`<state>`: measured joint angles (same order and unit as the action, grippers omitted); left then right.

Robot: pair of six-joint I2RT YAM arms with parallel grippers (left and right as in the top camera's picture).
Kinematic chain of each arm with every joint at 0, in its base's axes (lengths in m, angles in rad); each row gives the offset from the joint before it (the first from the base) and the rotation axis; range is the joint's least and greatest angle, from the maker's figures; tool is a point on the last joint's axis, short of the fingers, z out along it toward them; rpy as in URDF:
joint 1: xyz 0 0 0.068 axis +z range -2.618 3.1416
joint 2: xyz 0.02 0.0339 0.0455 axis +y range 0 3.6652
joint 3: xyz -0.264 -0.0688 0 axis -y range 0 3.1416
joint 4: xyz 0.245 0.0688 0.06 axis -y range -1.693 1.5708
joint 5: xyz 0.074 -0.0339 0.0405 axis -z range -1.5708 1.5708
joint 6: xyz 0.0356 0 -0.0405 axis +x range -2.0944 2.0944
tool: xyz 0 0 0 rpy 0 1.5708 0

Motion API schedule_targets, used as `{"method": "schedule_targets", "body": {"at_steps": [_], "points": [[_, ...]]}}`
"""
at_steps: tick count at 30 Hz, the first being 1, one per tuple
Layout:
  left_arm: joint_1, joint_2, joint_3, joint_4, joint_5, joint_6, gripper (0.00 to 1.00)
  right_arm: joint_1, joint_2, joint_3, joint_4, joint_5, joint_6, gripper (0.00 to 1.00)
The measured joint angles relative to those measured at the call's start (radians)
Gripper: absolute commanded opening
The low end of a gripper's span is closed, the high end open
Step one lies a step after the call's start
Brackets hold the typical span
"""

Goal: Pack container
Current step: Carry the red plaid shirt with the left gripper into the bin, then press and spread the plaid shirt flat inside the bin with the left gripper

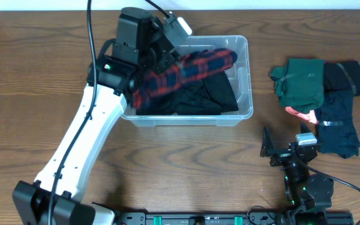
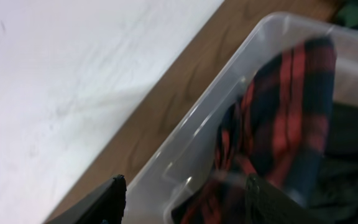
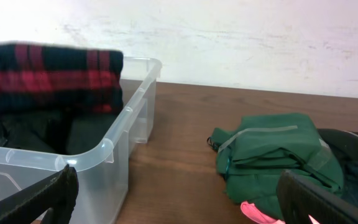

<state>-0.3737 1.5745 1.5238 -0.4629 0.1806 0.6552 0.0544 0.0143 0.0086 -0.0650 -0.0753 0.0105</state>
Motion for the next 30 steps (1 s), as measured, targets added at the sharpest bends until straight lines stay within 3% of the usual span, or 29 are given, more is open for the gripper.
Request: {"method": "schedule_targets", "body": {"at_steps": [2,5,10,20,30], "points": [[-0.019,-0.017,0.000,0.019,0.000,0.000,0.57,0.000,0.000,0.000,0.000,0.000,0.000,0.99],[-0.040,-0.039,0.000,0.053,0.002,-0.026,0.31,0.000,0.000,0.000,0.000,0.000,0.000,0.99],[-0.050,-0.024,0.003,0.058,0.004,-0.136,0.06,0.000,0.000,0.000,0.000,0.000,0.000,0.99],[-0.072,0.076,0.003,-0.150,0.003,-0.367,0.06,0.000,0.000,0.000,0.000,0.000,0.000,0.99],[-0.119,0.076,0.003,-0.463,0.004,-0.413,0.06,0.000,0.000,0.000,0.000,0.000,0.000,0.99]]}}
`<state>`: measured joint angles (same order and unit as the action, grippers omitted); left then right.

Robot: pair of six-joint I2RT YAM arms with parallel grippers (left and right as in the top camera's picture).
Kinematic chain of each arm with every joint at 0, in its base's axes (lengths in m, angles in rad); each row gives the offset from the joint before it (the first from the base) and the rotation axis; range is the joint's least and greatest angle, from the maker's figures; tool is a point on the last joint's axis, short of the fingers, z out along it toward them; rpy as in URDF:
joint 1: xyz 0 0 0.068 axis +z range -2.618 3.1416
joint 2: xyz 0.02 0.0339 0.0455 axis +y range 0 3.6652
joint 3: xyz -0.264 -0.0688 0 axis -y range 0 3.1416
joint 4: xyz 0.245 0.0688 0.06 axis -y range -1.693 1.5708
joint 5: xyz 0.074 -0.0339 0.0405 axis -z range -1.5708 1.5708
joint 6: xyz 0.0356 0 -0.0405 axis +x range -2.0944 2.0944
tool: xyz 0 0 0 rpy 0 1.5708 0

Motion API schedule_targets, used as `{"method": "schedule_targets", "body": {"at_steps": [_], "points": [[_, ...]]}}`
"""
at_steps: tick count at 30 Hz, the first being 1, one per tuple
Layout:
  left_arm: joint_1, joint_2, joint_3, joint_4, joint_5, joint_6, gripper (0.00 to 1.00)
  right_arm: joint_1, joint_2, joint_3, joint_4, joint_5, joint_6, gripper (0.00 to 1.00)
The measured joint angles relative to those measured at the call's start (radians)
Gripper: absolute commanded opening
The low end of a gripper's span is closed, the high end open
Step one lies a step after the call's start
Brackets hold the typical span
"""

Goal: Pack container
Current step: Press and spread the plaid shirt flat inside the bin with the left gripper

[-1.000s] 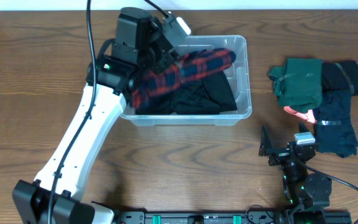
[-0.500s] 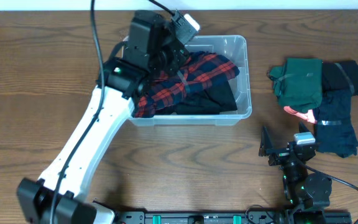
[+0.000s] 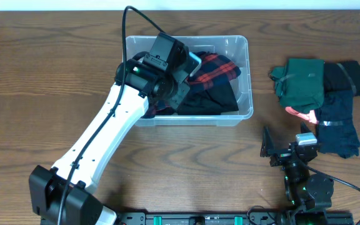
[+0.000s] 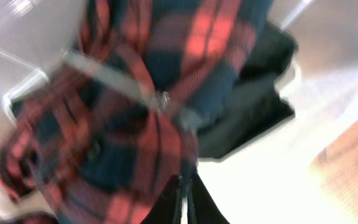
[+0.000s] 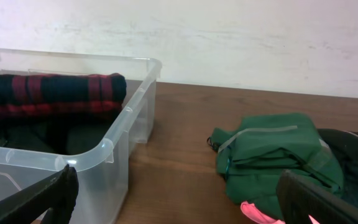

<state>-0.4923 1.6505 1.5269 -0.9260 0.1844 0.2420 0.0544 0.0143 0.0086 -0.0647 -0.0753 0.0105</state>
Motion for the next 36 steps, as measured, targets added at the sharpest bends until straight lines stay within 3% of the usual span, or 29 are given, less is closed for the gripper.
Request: {"method": "schedule_targets", "body": {"at_steps": [9,15,21,30,36], "points": [[0.000,0.014,0.000,-0.064,-0.076,-0.003,0.06,0.000,0.000,0.000,0.000,0.000,0.000,0.99],[0.000,0.150,0.001,-0.062,-0.157,-0.003,0.06,0.000,0.000,0.000,0.000,0.000,0.000,0.99],[-0.006,0.296,0.001,0.000,-0.326,-0.003,0.06,0.000,0.000,0.000,0.000,0.000,0.000,0.99],[-0.006,0.336,0.001,0.163,-0.568,-0.006,0.06,0.000,0.000,0.000,0.000,0.000,0.000,0.99],[-0.014,0.335,0.001,0.179,-0.633,-0.006,0.06,0.000,0.000,0.000,0.000,0.000,0.000,0.99]]}}
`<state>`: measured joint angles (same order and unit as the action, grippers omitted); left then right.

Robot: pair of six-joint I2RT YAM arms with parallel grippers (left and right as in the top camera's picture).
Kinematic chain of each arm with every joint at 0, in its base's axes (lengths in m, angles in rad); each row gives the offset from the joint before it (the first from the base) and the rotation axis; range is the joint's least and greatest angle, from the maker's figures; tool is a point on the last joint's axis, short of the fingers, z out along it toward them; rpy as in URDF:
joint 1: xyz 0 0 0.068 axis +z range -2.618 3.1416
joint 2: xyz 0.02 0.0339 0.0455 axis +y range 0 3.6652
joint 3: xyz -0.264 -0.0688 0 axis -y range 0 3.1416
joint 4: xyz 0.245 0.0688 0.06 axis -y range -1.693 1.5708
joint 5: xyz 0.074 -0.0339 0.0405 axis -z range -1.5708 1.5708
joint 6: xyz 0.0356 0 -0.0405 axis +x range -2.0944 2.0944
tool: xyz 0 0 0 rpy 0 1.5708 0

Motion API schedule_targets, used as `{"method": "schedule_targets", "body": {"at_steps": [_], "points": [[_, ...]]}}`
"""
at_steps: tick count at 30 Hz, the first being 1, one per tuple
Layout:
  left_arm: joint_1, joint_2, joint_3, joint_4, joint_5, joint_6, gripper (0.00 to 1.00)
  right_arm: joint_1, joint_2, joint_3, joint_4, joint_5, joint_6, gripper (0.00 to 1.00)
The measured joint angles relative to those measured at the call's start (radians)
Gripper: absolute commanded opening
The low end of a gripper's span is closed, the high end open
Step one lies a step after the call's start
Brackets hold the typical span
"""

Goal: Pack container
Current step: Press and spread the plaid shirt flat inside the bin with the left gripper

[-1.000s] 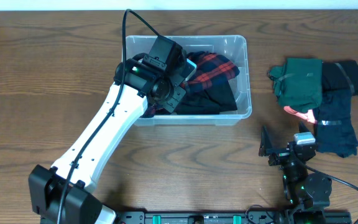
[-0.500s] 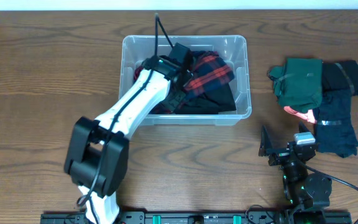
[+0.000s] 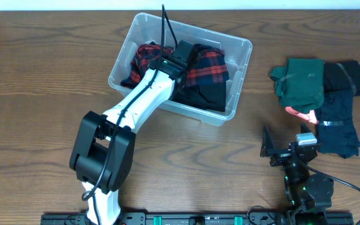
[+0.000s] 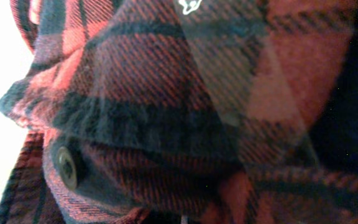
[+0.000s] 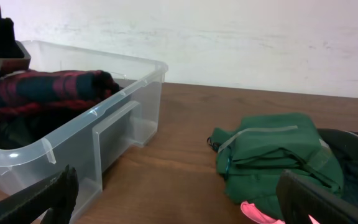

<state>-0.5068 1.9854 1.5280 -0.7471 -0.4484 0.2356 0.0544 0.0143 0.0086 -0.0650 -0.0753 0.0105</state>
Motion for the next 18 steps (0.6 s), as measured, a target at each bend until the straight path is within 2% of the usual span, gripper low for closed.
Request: {"method": "schedule_targets", "body": {"at_steps": [4,11,18], "points": [[-0.024,-0.028,0.000,-0.002,-0.015,0.000,0.06,0.000,0.000,0.000,0.000,0.000,0.000,0.99],[-0.099,-0.194,0.000,0.059,-0.012,0.000,0.06,0.000,0.000,0.000,0.000,0.000,0.000,0.99],[-0.132,-0.267,0.010,0.190,0.200,0.000,0.06,0.000,0.000,0.000,0.000,0.000,0.000,0.99]]}}
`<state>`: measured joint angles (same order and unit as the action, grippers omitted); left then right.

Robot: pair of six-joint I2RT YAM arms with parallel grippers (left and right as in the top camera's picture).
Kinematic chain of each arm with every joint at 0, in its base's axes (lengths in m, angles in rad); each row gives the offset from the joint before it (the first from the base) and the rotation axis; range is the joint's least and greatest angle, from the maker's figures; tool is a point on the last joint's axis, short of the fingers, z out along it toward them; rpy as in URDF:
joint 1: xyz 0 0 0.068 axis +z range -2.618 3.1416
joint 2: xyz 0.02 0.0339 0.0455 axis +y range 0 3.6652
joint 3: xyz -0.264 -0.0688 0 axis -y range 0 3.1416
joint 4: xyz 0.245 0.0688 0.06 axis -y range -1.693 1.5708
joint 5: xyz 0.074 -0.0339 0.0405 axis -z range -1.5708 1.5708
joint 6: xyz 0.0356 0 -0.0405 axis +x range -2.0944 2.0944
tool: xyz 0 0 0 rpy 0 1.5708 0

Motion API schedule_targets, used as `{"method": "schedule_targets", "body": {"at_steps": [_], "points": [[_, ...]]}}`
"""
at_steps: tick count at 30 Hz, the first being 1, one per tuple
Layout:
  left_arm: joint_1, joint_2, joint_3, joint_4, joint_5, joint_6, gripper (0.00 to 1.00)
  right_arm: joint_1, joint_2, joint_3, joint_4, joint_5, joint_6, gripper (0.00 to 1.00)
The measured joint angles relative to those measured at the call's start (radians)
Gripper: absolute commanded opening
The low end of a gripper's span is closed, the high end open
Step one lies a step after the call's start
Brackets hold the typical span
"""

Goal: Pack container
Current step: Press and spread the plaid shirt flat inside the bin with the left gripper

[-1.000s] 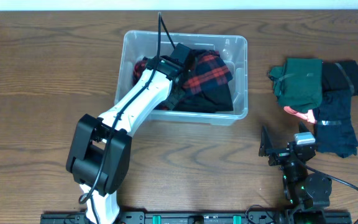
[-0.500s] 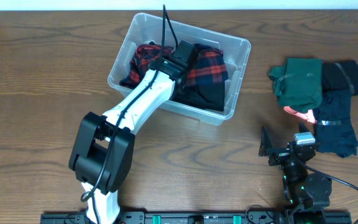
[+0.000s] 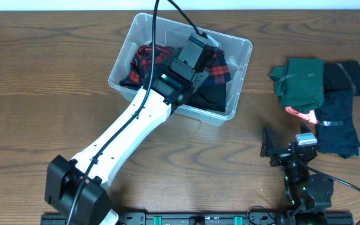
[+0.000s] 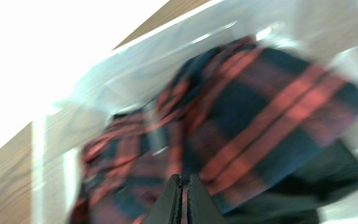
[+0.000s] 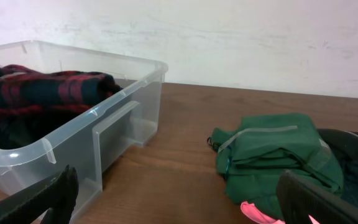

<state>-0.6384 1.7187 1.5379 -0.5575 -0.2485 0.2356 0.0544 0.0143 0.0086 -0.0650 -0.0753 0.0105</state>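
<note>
The clear plastic container [image 3: 239,75] sits turned at an angle at the back of the table. A red plaid shirt [image 3: 147,57] lies in it on top of a black garment [image 3: 208,94]. My left gripper [image 3: 199,50] hovers over the container's middle. In the left wrist view the left gripper [image 4: 182,185] is shut with nothing in it, above the plaid shirt [image 4: 260,106]. My right gripper [image 5: 185,208] rests open near the table's front, facing the container [image 5: 114,121] and a green garment [image 5: 272,152].
A pile of clothes lies on the table to the right of the container: the folded green garment [image 3: 302,81], dark garments [image 3: 341,115] and a pink piece [image 3: 300,114]. Bare wood lies between the container and the pile.
My left gripper was pressed down into the plaid shirt; now it is raised above it, still shut. Shirt, container and right arm have not moved.
First my left gripper held the plaid shirt draped over the container's back left. Then the shirt lay in the container with the gripper low inside. Later the container stood shifted and turned, gripper pressed into the shirt. Now the gripper is above it, empty.
</note>
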Motion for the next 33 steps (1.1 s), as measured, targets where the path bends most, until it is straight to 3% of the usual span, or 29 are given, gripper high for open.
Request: {"method": "schedule_targets", "body": {"at_steps": [8,18,24,33], "points": [[0.000,0.142,0.000,0.096,0.146,0.000,0.06,0.000,0.000,0.000,0.000,0.000,0.000,0.99],[-0.010,0.300,0.000,0.024,0.325,0.005,0.06,0.000,0.000,0.000,0.000,0.000,0.000,0.99],[-0.031,0.330,0.000,-0.008,0.356,0.012,0.06,0.000,0.000,0.000,0.000,0.000,0.000,0.99],[-0.036,0.330,0.000,0.103,0.377,0.024,0.06,0.000,0.000,0.000,0.000,0.000,0.000,0.99]]}}
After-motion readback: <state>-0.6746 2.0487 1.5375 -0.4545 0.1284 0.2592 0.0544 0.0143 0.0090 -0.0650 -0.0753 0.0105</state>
